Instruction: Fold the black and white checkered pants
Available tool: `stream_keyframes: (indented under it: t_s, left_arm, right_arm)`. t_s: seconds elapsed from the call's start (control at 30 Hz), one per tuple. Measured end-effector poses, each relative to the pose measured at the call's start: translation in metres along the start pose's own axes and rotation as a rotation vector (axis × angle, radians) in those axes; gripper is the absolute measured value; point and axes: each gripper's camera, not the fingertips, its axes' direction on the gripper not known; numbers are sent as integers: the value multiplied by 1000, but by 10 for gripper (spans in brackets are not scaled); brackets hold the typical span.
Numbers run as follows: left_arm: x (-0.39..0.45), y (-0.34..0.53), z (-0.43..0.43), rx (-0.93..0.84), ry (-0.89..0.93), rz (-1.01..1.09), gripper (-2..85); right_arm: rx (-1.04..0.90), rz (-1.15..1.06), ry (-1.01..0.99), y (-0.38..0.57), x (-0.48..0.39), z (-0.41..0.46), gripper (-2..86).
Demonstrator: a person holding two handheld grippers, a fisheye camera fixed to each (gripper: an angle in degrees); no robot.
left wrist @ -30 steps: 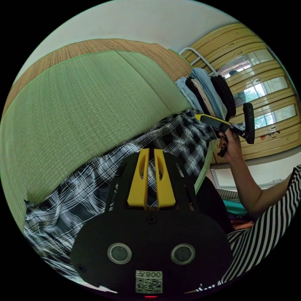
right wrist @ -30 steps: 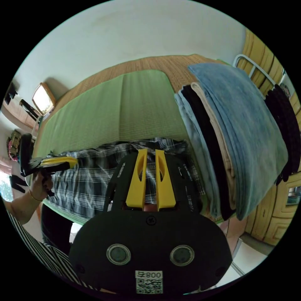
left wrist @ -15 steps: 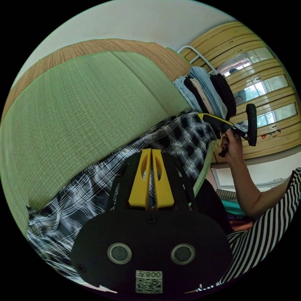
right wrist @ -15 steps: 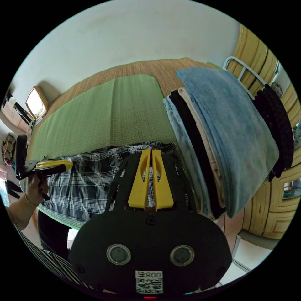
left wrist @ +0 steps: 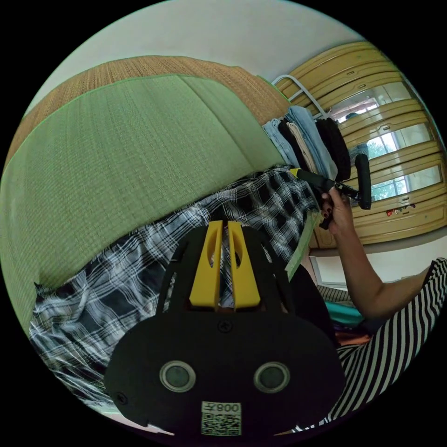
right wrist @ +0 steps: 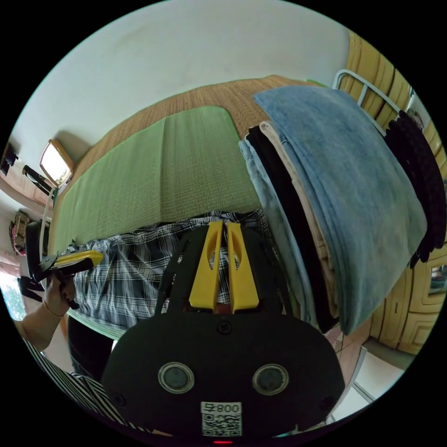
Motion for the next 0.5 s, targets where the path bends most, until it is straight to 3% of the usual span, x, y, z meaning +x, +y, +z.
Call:
stream_keyframes:
  t_s: [0.17, 0.3, 0.37, 0.5]
  left_arm:
    - [16, 40, -10, -67, -62, -22, 16]
    - [14, 76, -2, -161, -155, -129, 6]
    - [11, 85, 8, -194, -148, -161, 4]
    - [26, 77, 6, -155, -107, -172, 2]
  right_arm:
    - [-12, -19, -102, 32, 8, -17, 11]
    - [-140, -103, -116, 72, -3, 2, 0]
    - [-205, -102, -66, 83, -1, 18, -2]
    - [-168, -44, -151, 90, 21, 14, 0]
